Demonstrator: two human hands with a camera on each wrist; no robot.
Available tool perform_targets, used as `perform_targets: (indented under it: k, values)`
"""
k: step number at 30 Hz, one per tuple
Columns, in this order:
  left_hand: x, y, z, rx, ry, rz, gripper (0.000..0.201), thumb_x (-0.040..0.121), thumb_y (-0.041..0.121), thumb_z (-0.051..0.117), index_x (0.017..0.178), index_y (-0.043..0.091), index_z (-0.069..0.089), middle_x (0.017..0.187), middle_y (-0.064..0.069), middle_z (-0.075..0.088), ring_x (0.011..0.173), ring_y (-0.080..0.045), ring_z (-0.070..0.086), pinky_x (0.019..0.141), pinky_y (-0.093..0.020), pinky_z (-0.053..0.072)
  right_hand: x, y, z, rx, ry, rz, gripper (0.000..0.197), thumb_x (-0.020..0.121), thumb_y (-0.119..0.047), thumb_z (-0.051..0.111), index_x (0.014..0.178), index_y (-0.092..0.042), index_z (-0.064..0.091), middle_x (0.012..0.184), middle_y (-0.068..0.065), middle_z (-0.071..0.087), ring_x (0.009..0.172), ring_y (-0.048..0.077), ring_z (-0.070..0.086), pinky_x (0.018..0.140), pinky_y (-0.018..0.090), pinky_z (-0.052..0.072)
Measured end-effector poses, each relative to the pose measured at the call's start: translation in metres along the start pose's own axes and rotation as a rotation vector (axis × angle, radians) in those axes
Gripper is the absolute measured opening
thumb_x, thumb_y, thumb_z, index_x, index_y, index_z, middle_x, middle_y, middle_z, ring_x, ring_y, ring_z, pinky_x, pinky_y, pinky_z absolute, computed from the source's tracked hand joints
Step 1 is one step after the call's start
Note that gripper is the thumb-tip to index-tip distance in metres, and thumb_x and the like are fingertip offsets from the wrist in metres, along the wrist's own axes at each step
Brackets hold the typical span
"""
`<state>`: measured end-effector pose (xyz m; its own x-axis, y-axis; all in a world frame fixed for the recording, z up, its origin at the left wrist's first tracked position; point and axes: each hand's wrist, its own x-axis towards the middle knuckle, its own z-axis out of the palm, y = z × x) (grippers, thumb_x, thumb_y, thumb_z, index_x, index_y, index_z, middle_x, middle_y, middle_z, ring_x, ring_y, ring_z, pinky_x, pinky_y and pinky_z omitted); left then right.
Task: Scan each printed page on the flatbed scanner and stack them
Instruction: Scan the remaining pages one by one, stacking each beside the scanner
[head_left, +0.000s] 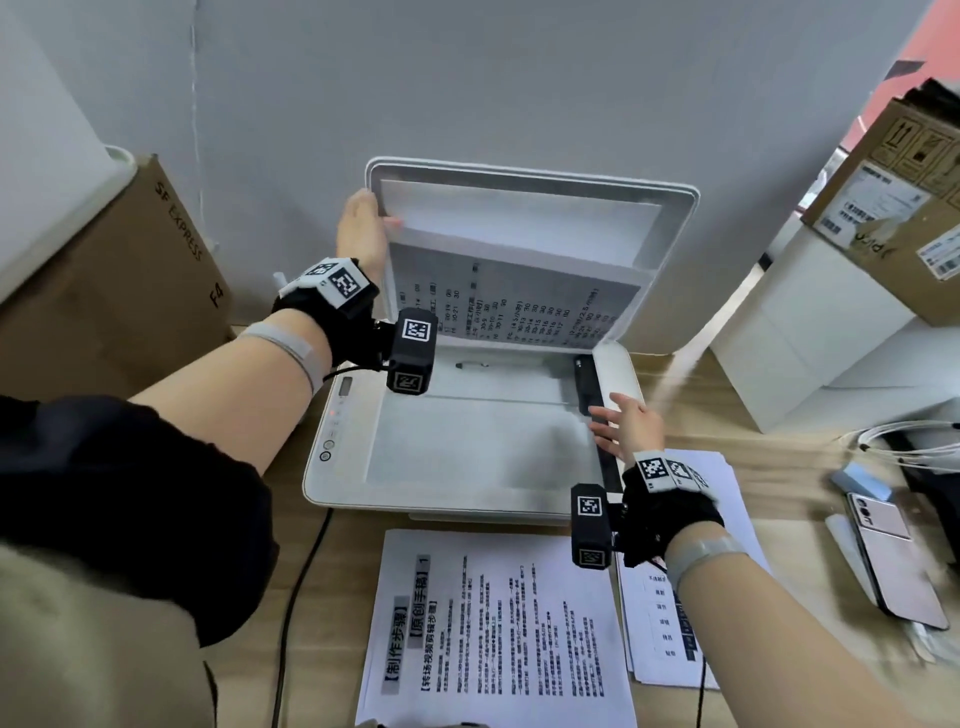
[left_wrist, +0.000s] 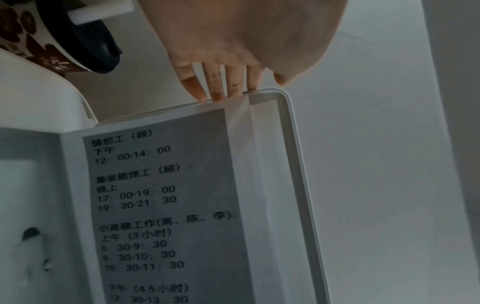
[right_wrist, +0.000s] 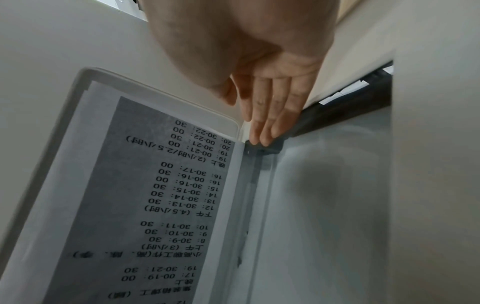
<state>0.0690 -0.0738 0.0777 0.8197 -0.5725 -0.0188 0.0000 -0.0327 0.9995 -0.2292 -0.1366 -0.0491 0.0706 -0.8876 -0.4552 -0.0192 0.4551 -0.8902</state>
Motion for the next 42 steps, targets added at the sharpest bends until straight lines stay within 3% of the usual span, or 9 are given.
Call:
perform_targets:
  k: [5,11,14,19,25,30,36,39,42]
  values:
    - [0.000,-0.022,0.000,0.308,-0.096,-0.024,0.042,0.089,-0.001,0.034,0.130,0.000,0.043,0.111,-0.008,0.053,0.109,-0.026,0.055,0.084,-0.031,0.045,0.005,0.002,0.000,-0.065,-0.024,-0.010,0.034,0.097,-0.008,0.033,0.128,-0.006,0.047,0.076,0.005,0.062,0.043,0.007,0.054,0.052,0.021,0.042]
    - [-0.007,-0.073,-0.013,0.556,-0.301,-0.051,0.023,0.092,0.010,0.056,0.112,0.003,0.065,0.102,-0.005,0.059,0.095,-0.017,0.054,0.080,-0.027,0.044,0.003,0.008,-0.005,-0.072,-0.020,-0.024,0.029,0.096,-0.006,0.033,0.117,-0.009,0.052,0.075,0.006,0.061,0.054,0.014,0.054,0.053,0.021,0.042]
    - [-0.013,-0.092,-0.023,0.518,-0.222,0.020,0.016,0.093,0.011,0.052,0.082,0.009,0.063,0.083,-0.010,0.055,0.081,-0.018,0.050,0.073,-0.026,0.037,0.000,0.010,-0.007,-0.064,-0.026,-0.051,0.023,0.096,-0.005,0.033,0.108,-0.009,0.052,0.076,0.007,0.061,0.060,0.016,0.054,0.053,0.021,0.042]
    - [-0.026,-0.122,-0.061,0.596,0.022,-0.015,0.017,0.088,0.005,0.049,0.073,0.012,0.054,0.072,-0.012,0.048,0.071,-0.019,0.044,0.068,-0.026,0.033,-0.002,0.019,-0.011,-0.062,0.041,-0.121,0.026,0.094,-0.002,0.035,0.104,-0.009,0.057,0.076,0.006,0.062,0.061,0.015,0.056,0.051,0.019,0.043]
    - [-0.066,-0.130,-0.083,0.372,-0.017,-0.169,0.020,0.092,0.007,0.055,0.104,-0.004,0.067,0.096,-0.010,0.064,0.090,-0.024,0.060,0.090,-0.038,0.050,-0.008,0.024,-0.009,-0.073,0.057,-0.194,0.023,0.095,-0.003,0.037,0.103,-0.010,0.058,0.092,0.008,0.061,0.065,0.012,0.055,0.058,0.022,0.046]
    - [-0.088,-0.125,-0.090,0.223,-0.134,-0.251,0.026,0.092,0.009,0.058,0.115,-0.001,0.062,0.109,-0.016,0.065,0.092,-0.027,0.063,0.088,-0.039,0.052,-0.019,0.022,-0.011,-0.310,0.014,-0.329,0.032,0.096,-0.018,0.049,0.125,-0.007,0.056,0.116,-0.003,0.056,0.104,0.013,0.052,0.099,0.028,0.040]
    - [-0.103,-0.118,-0.084,0.106,-0.217,-0.306,0.033,0.093,0.014,0.057,0.124,0.003,0.056,0.111,-0.015,0.066,0.097,-0.026,0.063,0.095,-0.043,0.050,-0.033,0.017,-0.021,-0.367,-0.097,-0.284,0.019,0.092,-0.026,0.058,0.095,-0.010,0.066,0.098,0.010,0.067,0.082,0.021,0.058,0.077,0.038,0.050]
    - [-0.113,-0.111,-0.080,-0.069,-0.290,-0.395,0.025,0.099,0.026,0.044,0.107,0.010,0.061,0.072,-0.004,0.071,0.063,-0.015,0.067,0.062,-0.027,0.057,-0.031,0.021,-0.040,-0.250,-0.031,-0.231,0.013,0.092,-0.022,0.060,0.085,-0.013,0.066,0.100,0.014,0.069,0.088,0.028,0.064,0.085,0.043,0.055]
    - [-0.127,-0.109,-0.074,-0.177,-0.437,-0.516,0.034,0.101,0.033,0.035,0.107,0.011,0.061,0.050,0.002,0.057,0.048,-0.013,0.060,0.056,-0.023,0.055,-0.027,0.025,-0.067,-0.072,0.178,-0.206,0.022,0.096,-0.020,0.054,0.097,-0.001,0.065,0.084,0.013,0.063,0.078,0.025,0.057,0.059,0.009,0.050]
